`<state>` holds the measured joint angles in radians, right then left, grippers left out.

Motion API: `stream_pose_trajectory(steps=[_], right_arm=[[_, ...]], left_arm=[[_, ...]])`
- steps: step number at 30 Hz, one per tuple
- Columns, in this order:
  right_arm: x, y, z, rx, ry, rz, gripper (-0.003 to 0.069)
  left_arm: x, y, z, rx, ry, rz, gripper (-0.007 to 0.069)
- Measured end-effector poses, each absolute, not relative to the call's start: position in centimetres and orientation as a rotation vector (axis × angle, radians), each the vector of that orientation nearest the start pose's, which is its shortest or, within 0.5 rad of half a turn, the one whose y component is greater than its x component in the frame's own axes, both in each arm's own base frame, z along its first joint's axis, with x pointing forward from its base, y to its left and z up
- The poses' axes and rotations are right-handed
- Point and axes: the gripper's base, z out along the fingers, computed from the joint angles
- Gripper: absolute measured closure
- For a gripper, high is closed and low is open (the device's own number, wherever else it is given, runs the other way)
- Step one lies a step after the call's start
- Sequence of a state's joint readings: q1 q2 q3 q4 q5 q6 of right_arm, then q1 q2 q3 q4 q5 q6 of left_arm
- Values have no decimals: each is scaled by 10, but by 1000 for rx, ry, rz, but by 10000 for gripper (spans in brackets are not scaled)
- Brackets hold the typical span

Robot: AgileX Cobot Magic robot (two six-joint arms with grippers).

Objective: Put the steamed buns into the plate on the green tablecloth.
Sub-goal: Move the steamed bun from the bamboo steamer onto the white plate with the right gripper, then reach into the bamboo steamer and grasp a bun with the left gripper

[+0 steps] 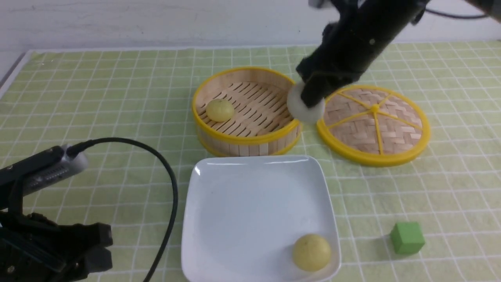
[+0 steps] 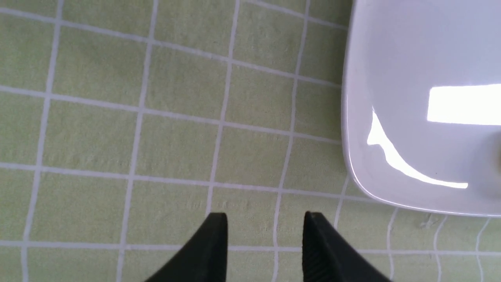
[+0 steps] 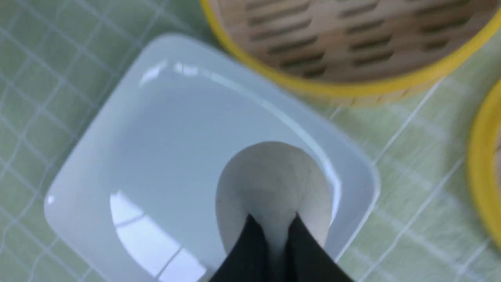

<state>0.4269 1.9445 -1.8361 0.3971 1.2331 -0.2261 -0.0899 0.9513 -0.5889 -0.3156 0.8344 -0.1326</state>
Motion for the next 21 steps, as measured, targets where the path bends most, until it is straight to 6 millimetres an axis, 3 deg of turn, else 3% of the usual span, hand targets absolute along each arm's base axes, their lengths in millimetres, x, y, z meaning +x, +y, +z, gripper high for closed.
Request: stream_pose_trajectory(steps=[1,2,3,4,6,8,10,12,13,16,17,18,21], right_arm=[[363,206,299,-811,2726,616,631],[354,213,273,-839,2809,630,625],[352,215,269,-844,2821,628,624],[345,224,241,-859,2877,626,613],[343,233,214,-858,2889,595,585],[347,238,193,-850,2888,560,525],[351,240,179,-834,2892,539,410],[352,239,179,-817,2897,536,352],[355,237,183,-807,2903,532,260],[359,231,202,-828,2955,524,112],[361,231,204,-825,2949,523,104],[370,227,222,-805,2925,524,61],[381,217,251,-710,2862,508,55]], left_arm=[[154,-35,250,-269,2669,-450,328],[154,-35,250,-269,2669,-450,328],[154,-35,250,-269,2669,-450,328],[154,-35,250,-270,2661,-449,328],[155,-35,251,-271,2648,-448,328],[157,-34,252,-273,2631,-447,328],[157,-34,252,-274,2622,-445,328],[158,-34,252,-273,2618,-443,328],[158,-34,252,-271,2614,-439,328],[159,-34,253,-272,2597,-436,328],[160,-34,253,-272,2595,-436,328],[161,-33,254,-274,2576,-435,328],[164,-33,255,-277,2544,-432,328]])
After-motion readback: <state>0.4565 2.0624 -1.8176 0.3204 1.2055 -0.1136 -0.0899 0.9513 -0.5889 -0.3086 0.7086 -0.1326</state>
